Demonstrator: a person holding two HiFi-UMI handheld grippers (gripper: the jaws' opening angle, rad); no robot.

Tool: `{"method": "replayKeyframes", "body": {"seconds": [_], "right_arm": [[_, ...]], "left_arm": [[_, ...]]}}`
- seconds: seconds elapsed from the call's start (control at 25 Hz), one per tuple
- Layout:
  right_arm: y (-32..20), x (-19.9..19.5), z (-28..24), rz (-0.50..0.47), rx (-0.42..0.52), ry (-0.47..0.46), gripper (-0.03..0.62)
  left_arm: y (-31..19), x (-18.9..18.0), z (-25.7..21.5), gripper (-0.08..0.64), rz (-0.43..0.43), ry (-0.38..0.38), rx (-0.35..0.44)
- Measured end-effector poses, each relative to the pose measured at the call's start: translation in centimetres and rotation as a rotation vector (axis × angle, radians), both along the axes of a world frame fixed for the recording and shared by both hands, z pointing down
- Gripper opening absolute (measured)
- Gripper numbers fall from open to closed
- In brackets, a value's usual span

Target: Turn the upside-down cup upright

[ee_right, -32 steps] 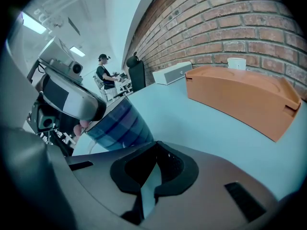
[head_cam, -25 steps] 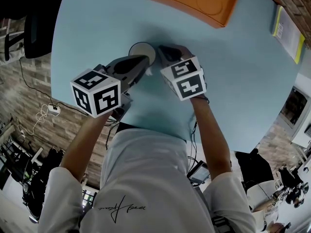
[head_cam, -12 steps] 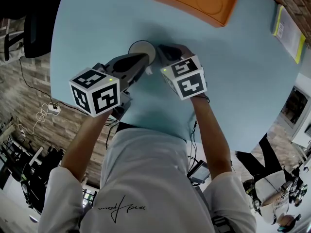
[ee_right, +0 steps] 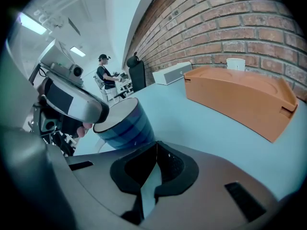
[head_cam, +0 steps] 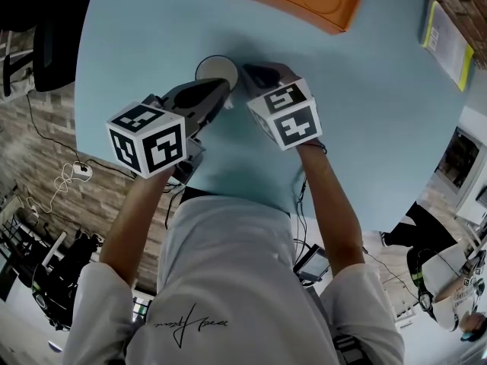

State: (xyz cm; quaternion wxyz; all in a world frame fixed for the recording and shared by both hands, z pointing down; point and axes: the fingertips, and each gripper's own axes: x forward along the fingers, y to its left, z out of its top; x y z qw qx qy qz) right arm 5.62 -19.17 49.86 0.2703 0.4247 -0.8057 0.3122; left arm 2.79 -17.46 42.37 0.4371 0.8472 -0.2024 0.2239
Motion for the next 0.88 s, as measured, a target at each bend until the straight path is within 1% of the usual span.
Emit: {"method": "replayKeyframes", "body": {"seconds": [0.24, 0.48, 0.88], "right_arm": [[0.3, 0.2, -0.6, -0.004, 0.012, 0.001, 0.021], [0.9, 0.3, -1.4, -0.039, 0.015, 0.041, 0.021], [2.1, 0.5, -3.4, -0.035, 0.049, 0.056, 0.021]], "left_arm": [[1.1, 0.4, -0.1, 0.011, 0.008, 0.013, -0.003], [1.6, 0.5, -0.7, 0.011, 0.010, 0.022, 0.012], [3.0, 1.0, -1.7, 0.011, 0.007, 0.068, 0.022]]}}
